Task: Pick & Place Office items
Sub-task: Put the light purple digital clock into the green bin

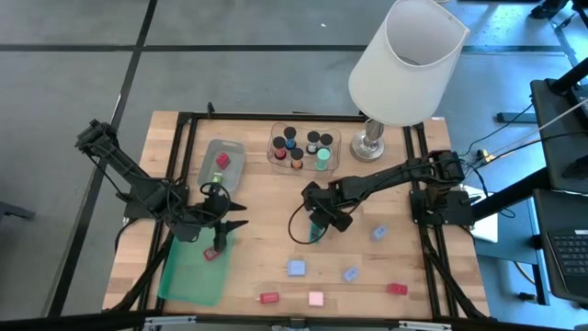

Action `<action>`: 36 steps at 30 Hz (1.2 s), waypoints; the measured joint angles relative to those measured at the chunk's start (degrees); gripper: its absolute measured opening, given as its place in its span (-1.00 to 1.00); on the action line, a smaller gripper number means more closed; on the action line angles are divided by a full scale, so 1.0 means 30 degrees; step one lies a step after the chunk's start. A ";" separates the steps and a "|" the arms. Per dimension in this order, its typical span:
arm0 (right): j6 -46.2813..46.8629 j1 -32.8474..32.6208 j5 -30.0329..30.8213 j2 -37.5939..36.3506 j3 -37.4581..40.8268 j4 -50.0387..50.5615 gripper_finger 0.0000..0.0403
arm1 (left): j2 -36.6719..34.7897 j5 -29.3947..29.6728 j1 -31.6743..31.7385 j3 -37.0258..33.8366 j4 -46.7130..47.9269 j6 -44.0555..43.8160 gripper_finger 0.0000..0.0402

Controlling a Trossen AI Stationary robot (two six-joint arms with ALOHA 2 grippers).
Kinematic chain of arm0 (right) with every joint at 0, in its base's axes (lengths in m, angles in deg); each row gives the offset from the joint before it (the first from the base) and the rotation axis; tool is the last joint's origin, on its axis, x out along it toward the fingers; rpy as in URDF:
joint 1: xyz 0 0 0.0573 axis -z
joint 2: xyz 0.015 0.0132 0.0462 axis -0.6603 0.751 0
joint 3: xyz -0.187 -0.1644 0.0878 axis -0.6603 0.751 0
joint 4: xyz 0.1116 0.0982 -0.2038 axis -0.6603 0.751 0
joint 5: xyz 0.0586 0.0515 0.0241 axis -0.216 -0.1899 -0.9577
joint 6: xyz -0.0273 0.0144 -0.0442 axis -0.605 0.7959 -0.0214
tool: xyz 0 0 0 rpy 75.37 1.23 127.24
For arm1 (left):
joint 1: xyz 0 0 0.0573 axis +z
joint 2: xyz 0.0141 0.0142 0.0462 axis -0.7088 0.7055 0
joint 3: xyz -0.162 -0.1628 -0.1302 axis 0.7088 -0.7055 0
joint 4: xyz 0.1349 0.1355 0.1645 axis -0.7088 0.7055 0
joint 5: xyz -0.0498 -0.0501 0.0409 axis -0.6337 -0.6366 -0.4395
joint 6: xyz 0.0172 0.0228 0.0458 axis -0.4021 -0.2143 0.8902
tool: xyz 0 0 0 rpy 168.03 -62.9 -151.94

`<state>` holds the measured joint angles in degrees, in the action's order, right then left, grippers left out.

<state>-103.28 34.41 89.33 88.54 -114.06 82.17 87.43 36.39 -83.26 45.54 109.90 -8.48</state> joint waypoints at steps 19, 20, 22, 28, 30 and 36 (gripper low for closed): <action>0.8063 0.0699 -0.2012 0.0522 -0.0022 -0.0260 -0.08 | 0.0007 0.0451 0.0000 0.0000 0.0080 0.0339 -0.08; 0.8607 0.0693 -0.1951 0.0522 -0.0022 -0.0320 -0.14 | 0.0007 0.0451 0.0000 0.0000 0.0080 0.0332 -0.08; 0.9750 0.0692 -0.1744 0.0522 -0.0022 -0.0466 -0.23 | 0.0007 0.0444 0.0000 0.0000 0.0080 0.0332 -0.08; 1.1791 0.0374 0.1149 -0.0248 0.0009 -0.0420 -0.23 | 0.0007 0.0838 0.0000 0.0000 0.0080 -0.1990 -0.06; 1.2255 0.0206 0.2396 -0.0771 -0.0173 -0.0381 -0.19 | 0.0007 0.0976 0.0000 -0.0007 0.0080 -0.3222 -0.03; 1.3305 -0.0680 0.4748 -0.1744 -0.2242 -0.0625 -0.16 | 0.0123 0.2181 0.0291 -0.0007 0.0067 -0.5350 0.06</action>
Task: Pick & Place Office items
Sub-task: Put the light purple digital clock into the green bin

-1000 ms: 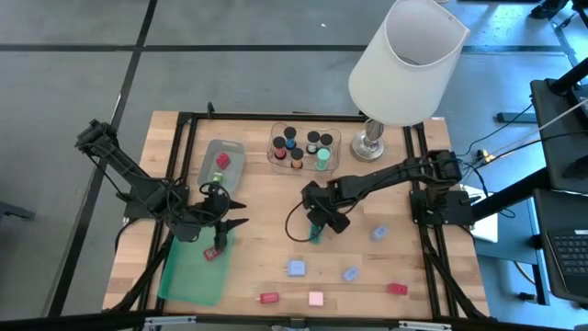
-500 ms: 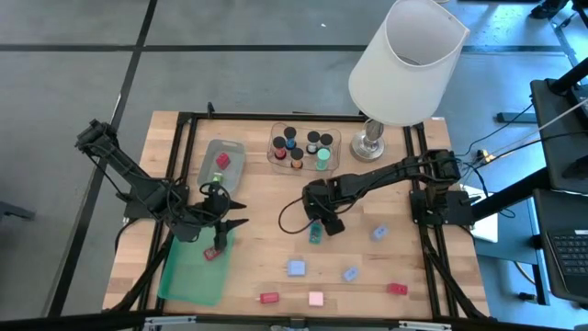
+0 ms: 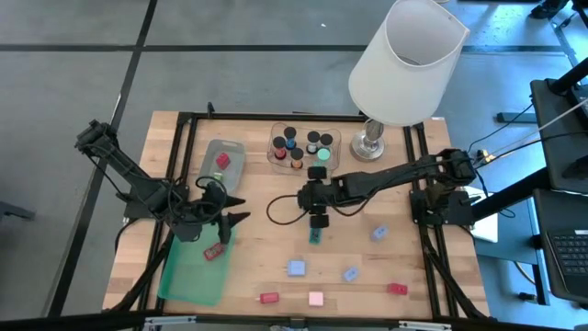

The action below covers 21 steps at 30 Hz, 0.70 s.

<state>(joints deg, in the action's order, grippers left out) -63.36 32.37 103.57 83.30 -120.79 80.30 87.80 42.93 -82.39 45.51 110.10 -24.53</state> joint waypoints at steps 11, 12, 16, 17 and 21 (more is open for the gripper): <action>-0.0155 -0.2089 0.5482 0.0000 -0.3285 -0.1440 -0.19 | 0.1377 -0.0459 0.2887 0.0000 -0.0999 -0.3751 0.13; -0.0160 -0.2203 0.5799 0.0000 -0.3411 -0.1426 -0.19 | 0.1524 -0.0686 0.3100 0.0000 -0.1496 -0.3730 0.13; -0.0246 -0.2531 0.6289 0.0000 -0.3630 -0.1399 -0.20 | 0.2013 -0.1705 0.3851 -0.0007 -0.4309 -0.2338 0.13; -0.0298 -0.2587 0.6294 0.0000 -0.3630 -0.1351 -0.20 | 0.2092 -0.2064 0.4015 -0.0007 -0.5067 -0.1913 0.13; -0.0306 -0.2715 0.6450 0.0000 -0.3630 -0.1325 -0.20 | 0.2352 -0.3905 0.4831 -0.0007 -0.7130 -0.0643 0.13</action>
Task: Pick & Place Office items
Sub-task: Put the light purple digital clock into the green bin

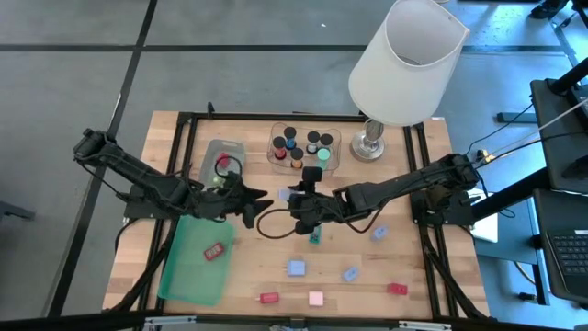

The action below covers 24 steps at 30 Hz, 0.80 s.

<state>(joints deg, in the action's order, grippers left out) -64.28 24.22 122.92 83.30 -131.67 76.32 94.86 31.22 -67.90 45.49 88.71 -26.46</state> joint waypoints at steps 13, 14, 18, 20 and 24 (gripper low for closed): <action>-0.0233 0.0000 -0.0051 0.0000 0.0000 -0.0003 -0.21 | 0.2212 -0.5459 0.3599 0.0000 -0.3323 0.0821 0.12; -0.0233 0.0000 -0.0061 0.0000 0.0000 0.0042 -0.21 | 0.2245 -0.5816 0.3710 0.0000 -0.3470 0.1043 0.12; 0.0138 0.0000 -0.0073 0.0000 0.0000 0.0546 -0.21 | 0.2249 -0.6578 0.3839 0.0000 -0.3209 0.1217 0.03; 0.0160 0.0000 -0.0053 0.0000 0.0000 0.0611 -0.21 | 0.2247 -0.6679 0.3839 0.0000 -0.3204 0.1152 -0.03; 0.0170 -0.0003 -0.0044 -0.0007 0.0000 0.0611 -0.21 | 0.2250 -0.6815 0.3844 -0.0007 -0.3142 0.1192 -0.21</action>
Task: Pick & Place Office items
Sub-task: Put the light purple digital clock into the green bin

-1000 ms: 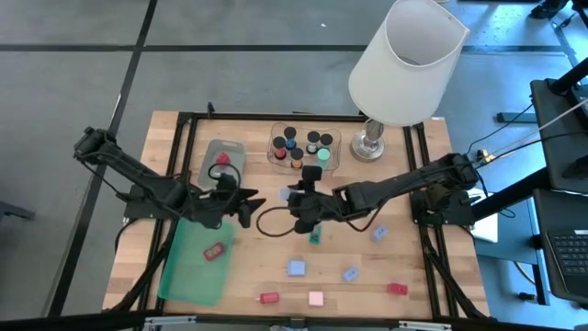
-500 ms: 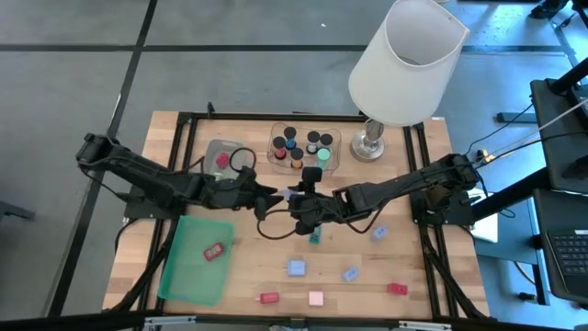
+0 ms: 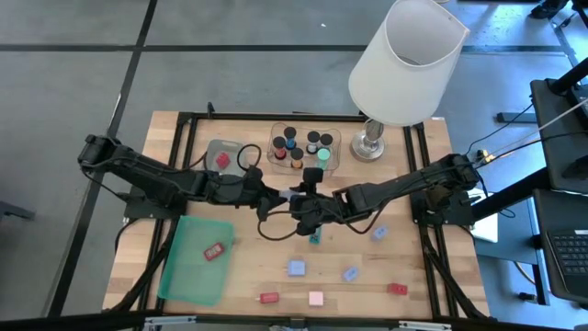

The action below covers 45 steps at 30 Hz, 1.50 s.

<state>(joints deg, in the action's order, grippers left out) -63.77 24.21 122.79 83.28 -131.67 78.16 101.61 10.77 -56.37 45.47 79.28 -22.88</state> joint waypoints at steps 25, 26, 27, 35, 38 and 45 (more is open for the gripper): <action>0.2139 -0.0502 -0.1275 -0.0194 -0.0007 0.0838 0.53 | -0.0005 -0.0780 0.0280 -0.0007 -0.0060 0.0696 -0.66; 0.2566 -0.0541 -0.1276 -0.0312 -0.0007 0.1273 0.57 | -0.0005 -0.0794 0.0280 0.0000 -0.0060 0.0696 -0.66; 0.3059 -0.0597 -0.1283 -0.0507 -0.0007 0.1931 0.60 | -0.0010 -0.0845 0.0280 0.0013 -0.0010 0.0694 -0.66; 0.8495 -0.0698 -0.3966 -0.2697 -0.0007 0.7317 0.62 | -0.1030 -0.3288 0.0200 0.0036 0.2346 -0.0488 -0.66; 0.9655 -0.0930 -0.5075 -0.3130 -0.0007 0.8510 0.60 | -0.1867 -0.6286 -0.0372 0.0029 0.3848 -0.1720 -0.65; 0.9769 -0.1488 -0.5224 -0.3102 -0.0007 0.8566 0.57 | -0.3666 -1.1287 -0.4263 0.0029 0.7647 -0.4748 -0.65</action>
<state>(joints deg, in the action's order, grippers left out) -34.46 19.75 107.12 73.98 -131.70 103.85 90.61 -23.09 -69.16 45.56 102.23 -37.12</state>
